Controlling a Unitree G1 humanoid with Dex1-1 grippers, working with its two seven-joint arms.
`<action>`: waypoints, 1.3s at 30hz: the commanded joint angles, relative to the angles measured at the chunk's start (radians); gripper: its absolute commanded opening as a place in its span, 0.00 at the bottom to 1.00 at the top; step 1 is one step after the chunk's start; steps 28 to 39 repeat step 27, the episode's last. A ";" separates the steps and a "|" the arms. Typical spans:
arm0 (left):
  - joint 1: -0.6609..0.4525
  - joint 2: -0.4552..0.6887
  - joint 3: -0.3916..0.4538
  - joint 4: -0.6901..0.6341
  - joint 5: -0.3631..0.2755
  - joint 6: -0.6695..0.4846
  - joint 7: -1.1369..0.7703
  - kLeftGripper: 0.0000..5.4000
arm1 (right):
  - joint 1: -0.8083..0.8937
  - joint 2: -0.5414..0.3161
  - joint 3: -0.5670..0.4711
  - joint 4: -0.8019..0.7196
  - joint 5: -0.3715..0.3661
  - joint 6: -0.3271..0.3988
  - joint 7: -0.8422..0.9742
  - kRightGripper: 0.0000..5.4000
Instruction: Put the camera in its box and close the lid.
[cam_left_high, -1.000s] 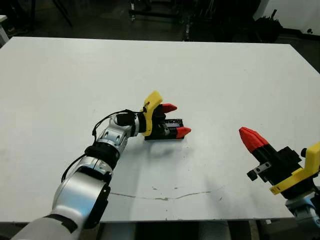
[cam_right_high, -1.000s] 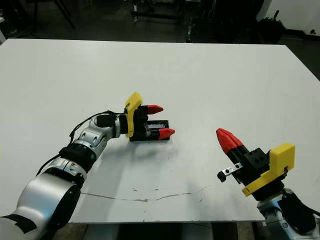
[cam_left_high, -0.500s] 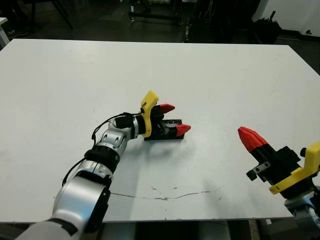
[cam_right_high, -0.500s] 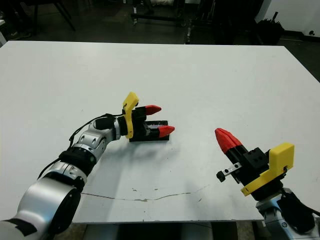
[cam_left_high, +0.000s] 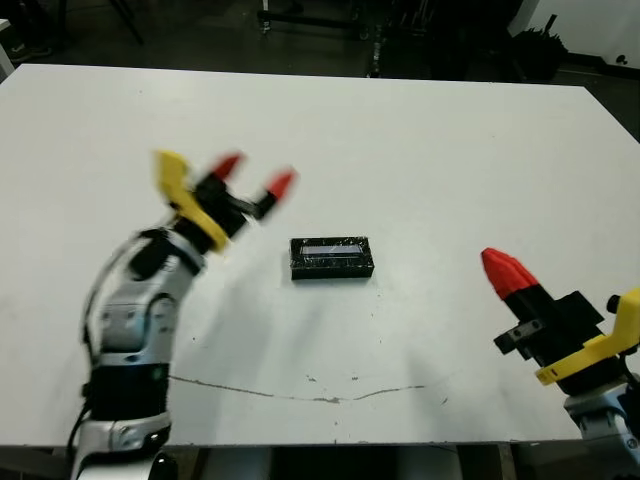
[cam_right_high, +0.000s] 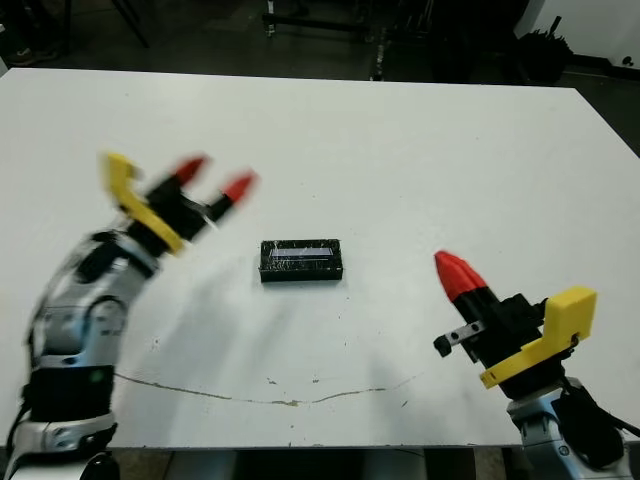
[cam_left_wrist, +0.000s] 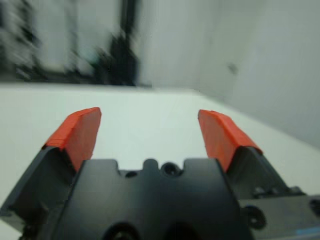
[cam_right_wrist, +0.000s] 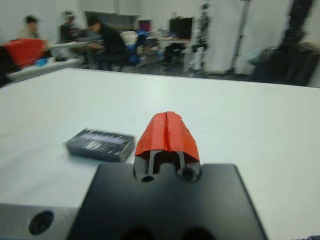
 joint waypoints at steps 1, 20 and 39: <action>0.040 -0.001 0.017 -0.037 -0.009 -0.041 0.050 0.73 | -0.032 0.020 0.006 -0.020 -0.010 0.052 -0.074 0.00; 0.460 -0.101 -0.107 -0.211 0.122 -0.271 0.244 0.21 | -0.133 0.186 0.188 0.031 -0.444 -0.037 -0.344 0.00; 0.438 -0.097 -0.136 -0.152 0.149 -0.362 0.240 0.02 | -0.133 0.193 0.195 0.026 -0.478 -0.034 -0.324 0.00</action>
